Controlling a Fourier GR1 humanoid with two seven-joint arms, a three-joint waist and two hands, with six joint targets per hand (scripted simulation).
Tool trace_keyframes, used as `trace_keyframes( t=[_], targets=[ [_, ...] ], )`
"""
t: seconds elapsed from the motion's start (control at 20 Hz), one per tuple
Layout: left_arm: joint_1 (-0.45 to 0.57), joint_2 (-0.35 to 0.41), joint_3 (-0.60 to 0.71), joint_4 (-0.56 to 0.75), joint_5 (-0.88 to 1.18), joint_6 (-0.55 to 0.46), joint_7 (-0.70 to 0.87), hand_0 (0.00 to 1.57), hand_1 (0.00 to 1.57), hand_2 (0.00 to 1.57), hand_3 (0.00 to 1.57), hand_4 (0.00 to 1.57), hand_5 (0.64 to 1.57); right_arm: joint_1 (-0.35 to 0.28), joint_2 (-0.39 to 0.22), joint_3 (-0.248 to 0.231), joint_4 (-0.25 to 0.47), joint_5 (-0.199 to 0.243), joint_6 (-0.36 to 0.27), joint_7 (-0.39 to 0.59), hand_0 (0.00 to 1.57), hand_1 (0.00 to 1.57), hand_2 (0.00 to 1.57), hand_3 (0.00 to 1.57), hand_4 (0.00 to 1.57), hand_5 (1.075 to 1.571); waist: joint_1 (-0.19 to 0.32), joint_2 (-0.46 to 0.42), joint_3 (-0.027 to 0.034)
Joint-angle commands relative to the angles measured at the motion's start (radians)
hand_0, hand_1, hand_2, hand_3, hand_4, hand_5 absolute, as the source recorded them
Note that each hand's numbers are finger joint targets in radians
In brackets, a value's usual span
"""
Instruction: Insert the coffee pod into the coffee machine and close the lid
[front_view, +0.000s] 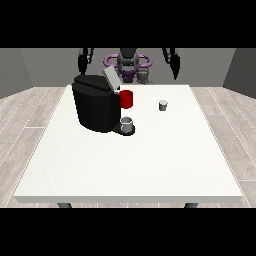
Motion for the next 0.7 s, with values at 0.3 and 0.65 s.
trace_keyframes(
  t=[0.3,0.65],
  targets=[
    [0.009,0.227,-0.067,-0.004,-0.179,-0.16,-0.141,0.0,0.0,0.0,0.0,0.0,1.571,-0.004,-0.016,-0.062,0.066,0.092,-0.116,-0.024,0.0,0.0,0.0,0.0,0.0,1.571,-0.029,-0.002,0.0008],
    [-0.198,0.322,0.012,0.179,-0.23,-0.194,-0.057,0.0,0.0,0.0,0.0,0.0,1.571,-0.115,0.036,0.031,0.003,0.184,-0.176,0.057,0.0,0.0,0.0,0.0,0.0,1.571,-0.134,0.101,0.0001]
  ],
)
